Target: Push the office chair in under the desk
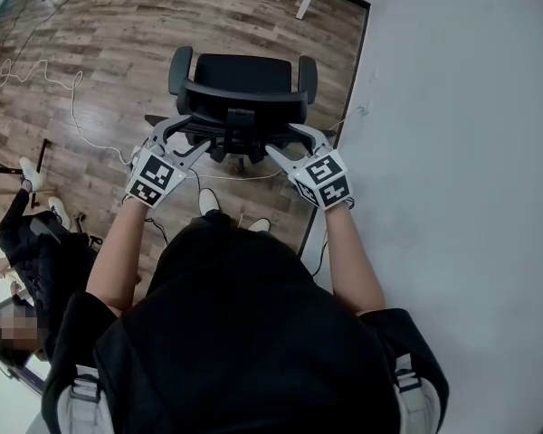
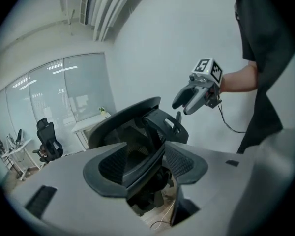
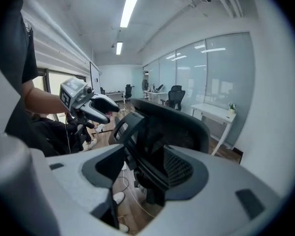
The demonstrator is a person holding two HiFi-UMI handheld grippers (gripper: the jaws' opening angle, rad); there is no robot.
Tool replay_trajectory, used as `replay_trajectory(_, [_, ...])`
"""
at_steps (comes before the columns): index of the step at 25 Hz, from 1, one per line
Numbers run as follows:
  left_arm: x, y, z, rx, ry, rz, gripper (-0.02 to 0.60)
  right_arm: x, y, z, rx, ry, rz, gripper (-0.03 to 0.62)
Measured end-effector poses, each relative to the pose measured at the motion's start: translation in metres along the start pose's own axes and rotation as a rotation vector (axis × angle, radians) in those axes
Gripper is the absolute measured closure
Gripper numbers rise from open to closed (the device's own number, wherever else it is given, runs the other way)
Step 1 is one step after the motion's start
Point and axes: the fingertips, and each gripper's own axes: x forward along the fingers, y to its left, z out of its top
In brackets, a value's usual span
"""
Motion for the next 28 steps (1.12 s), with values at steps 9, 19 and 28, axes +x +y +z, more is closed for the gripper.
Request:
replay_trajectory(9, [0.02,-0.003,-0.051,0.209,0.2,-0.102,0.33,0.018,-0.005,-0.038,-0.147,0.203,0.004,0.356])
replay_trajectory(19, [0.035,0.006,-0.087,0.503,0.391,-0.156,0.33,0.039,-0.018,-0.064,-0.432,0.422,-0.022,0.36])
replay_trajectory(28, [0.046,0.005,-0.102,0.608,0.481,-0.277,0.379,0.056,-0.023,-0.083,-0.65,0.569,0.036,0.432])
